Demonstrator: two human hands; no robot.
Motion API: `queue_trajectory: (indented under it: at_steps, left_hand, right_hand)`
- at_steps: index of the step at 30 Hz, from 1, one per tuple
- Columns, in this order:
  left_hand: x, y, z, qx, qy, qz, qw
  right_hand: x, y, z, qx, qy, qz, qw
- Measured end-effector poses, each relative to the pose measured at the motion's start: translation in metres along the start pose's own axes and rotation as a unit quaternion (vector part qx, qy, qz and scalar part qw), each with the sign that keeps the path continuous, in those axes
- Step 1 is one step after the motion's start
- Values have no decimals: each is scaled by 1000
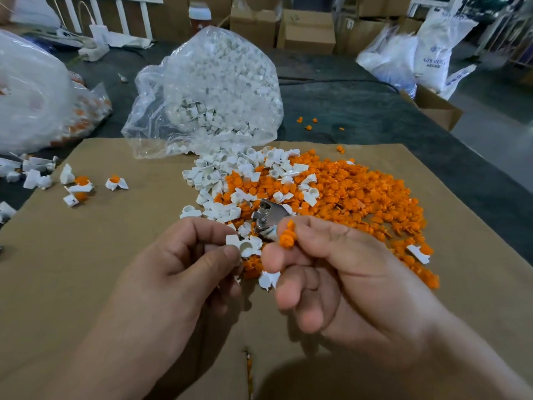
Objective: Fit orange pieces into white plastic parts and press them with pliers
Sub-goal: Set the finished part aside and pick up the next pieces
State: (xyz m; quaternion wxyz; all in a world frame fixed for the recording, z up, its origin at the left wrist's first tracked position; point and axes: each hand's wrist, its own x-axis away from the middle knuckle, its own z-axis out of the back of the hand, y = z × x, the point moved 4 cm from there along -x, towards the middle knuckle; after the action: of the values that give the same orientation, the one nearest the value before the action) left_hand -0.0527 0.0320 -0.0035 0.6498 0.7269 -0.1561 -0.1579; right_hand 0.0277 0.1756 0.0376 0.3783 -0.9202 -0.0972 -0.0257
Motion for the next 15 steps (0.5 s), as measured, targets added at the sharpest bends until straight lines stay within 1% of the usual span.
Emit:
queue_trajectory:
  at_steps: [3, 6, 9, 12, 15]
  left_hand:
    - [0, 3, -1, -6, -4, -6, 1000]
    - [1, 5, -2, -14, -6, -12, 1000]
    - [1, 3, -3, -11, 0, -5, 1000]
    - [2, 2, -3, -4, -2, 0, 1000]
    - [3, 3, -3, -4, -11, 3, 1000]
  right_hand:
    - [0, 2, 0, -21, 4, -18, 1000]
    - [-1, 3, 1, 0, 1, -19, 1000]
    - [-3, 6, 4, -4, 18, -18, 1000]
    - [-4, 7, 7, -16, 16, -9, 1000]
    - [-4, 6, 7, 24, 12, 23, 999]
